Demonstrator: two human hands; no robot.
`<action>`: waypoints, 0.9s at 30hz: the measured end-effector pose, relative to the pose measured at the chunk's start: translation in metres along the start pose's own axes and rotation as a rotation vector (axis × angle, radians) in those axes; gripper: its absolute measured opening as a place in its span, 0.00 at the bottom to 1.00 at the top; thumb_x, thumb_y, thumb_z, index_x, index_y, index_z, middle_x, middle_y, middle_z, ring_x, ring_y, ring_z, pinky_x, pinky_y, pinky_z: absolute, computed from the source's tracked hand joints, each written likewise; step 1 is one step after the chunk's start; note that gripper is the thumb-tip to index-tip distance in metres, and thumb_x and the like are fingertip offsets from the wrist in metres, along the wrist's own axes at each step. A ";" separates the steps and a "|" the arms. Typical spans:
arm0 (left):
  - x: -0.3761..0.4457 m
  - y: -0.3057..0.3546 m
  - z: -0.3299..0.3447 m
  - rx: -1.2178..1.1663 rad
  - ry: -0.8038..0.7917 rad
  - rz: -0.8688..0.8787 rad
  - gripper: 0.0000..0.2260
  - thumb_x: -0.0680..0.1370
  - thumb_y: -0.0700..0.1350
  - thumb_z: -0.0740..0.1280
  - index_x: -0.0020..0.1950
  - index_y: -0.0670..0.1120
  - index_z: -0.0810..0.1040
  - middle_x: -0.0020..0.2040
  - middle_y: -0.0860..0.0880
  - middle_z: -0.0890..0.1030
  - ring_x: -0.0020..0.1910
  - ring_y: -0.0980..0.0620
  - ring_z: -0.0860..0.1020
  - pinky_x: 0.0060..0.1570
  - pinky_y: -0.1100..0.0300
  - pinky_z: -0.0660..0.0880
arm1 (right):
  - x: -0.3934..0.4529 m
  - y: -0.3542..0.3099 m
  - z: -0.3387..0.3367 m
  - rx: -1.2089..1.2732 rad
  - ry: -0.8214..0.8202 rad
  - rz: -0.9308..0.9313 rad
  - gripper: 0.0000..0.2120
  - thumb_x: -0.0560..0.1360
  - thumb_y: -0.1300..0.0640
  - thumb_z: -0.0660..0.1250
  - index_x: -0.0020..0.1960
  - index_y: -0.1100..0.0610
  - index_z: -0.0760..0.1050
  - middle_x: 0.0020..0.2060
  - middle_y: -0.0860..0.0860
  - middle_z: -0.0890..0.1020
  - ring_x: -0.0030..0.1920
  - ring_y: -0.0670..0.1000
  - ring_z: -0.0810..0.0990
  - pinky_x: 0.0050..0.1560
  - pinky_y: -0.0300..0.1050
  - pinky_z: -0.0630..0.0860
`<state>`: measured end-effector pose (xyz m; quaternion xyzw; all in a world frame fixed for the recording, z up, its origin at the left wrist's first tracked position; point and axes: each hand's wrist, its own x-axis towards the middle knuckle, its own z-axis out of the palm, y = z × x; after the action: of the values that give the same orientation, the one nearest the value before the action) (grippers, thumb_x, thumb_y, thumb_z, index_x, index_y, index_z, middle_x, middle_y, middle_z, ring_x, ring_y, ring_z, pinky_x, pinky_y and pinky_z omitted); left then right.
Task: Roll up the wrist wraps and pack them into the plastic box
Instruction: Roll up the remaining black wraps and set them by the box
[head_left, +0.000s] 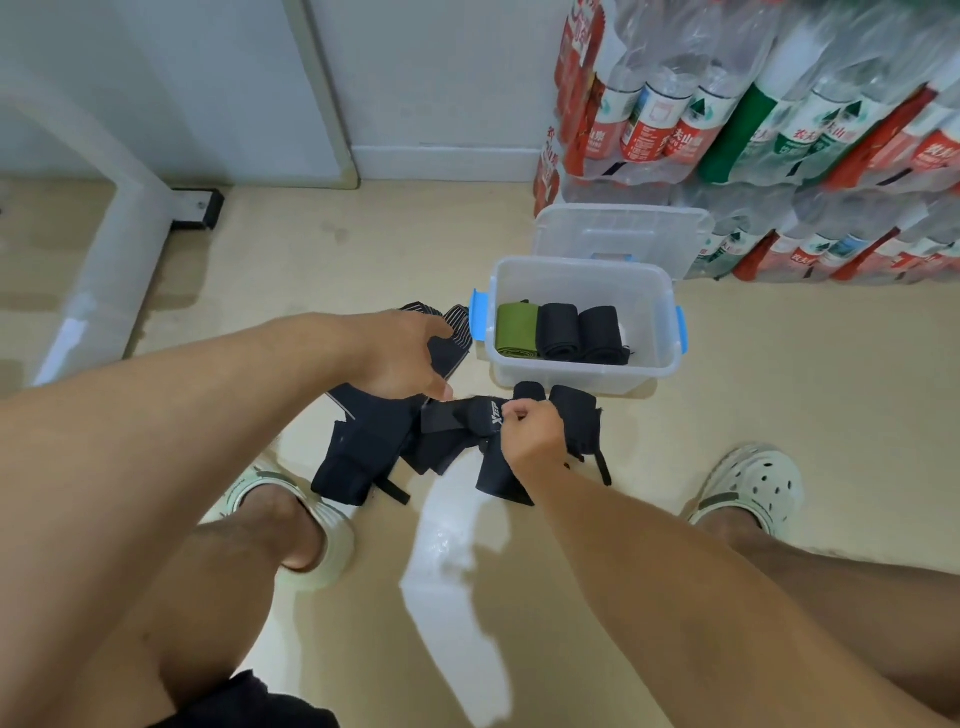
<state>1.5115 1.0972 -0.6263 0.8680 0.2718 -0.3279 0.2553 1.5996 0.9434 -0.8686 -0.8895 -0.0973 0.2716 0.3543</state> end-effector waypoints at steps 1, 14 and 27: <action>-0.001 -0.003 0.000 -0.003 0.000 -0.006 0.36 0.79 0.54 0.70 0.82 0.51 0.56 0.72 0.51 0.75 0.71 0.48 0.71 0.68 0.56 0.66 | -0.001 0.002 0.002 0.012 0.051 0.002 0.08 0.79 0.62 0.66 0.50 0.54 0.83 0.56 0.53 0.75 0.47 0.53 0.79 0.48 0.43 0.73; 0.000 -0.016 0.000 0.024 -0.003 -0.018 0.34 0.79 0.56 0.69 0.81 0.52 0.59 0.72 0.51 0.74 0.70 0.47 0.71 0.70 0.54 0.67 | 0.021 0.009 -0.016 -0.047 -0.082 0.378 0.25 0.79 0.49 0.71 0.69 0.62 0.71 0.63 0.59 0.79 0.63 0.62 0.78 0.54 0.51 0.74; 0.005 -0.022 0.002 0.000 -0.017 -0.027 0.34 0.79 0.55 0.70 0.81 0.51 0.58 0.69 0.51 0.77 0.70 0.48 0.72 0.68 0.56 0.67 | 0.029 0.006 -0.014 -0.169 -0.086 0.457 0.33 0.73 0.41 0.75 0.68 0.62 0.71 0.62 0.58 0.78 0.58 0.62 0.80 0.52 0.54 0.78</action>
<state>1.4995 1.1138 -0.6369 0.8614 0.2813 -0.3386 0.2533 1.6316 0.9412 -0.8762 -0.9025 0.0688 0.3733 0.2034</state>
